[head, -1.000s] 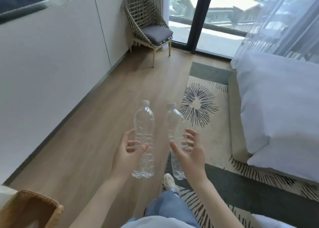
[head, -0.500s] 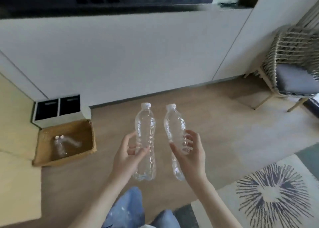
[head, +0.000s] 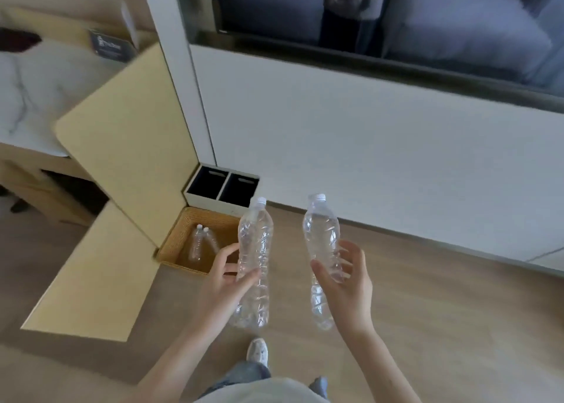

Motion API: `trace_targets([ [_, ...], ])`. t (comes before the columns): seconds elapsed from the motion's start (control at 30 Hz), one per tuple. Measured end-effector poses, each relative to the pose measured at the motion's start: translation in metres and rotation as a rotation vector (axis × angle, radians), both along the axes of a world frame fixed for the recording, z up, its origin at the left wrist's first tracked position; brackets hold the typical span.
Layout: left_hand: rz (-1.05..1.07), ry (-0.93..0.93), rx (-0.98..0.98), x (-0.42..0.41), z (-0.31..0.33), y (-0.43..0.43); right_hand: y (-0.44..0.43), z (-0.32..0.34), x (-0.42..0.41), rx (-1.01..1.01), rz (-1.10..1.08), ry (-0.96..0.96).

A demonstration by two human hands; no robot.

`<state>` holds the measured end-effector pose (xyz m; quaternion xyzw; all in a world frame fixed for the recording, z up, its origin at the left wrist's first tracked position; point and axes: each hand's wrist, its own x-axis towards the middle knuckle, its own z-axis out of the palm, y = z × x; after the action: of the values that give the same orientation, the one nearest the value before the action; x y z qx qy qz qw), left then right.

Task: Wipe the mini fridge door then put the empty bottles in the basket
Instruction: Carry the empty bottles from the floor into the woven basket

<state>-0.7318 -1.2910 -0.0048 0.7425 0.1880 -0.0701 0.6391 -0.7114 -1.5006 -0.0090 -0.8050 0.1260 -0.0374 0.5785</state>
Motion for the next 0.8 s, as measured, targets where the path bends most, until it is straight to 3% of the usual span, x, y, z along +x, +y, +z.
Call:
trace_targets([
  [0.33, 0.361, 0.003, 0.057, 0.116, -0.01, 0.078, 0.071, 0.0, 0.18, -0.008, 0.327, 0.014],
  [0.6, 0.775, 0.083, -0.002, 0.178, -0.039, 0.073, 0.112, -0.027, 0.32, 0.0, 0.634, 0.133],
  [0.8, 0.922, 0.097, -0.002, 0.234, -0.047, 0.081, 0.156, -0.032, 0.407, -0.069, 0.851, 0.115],
])
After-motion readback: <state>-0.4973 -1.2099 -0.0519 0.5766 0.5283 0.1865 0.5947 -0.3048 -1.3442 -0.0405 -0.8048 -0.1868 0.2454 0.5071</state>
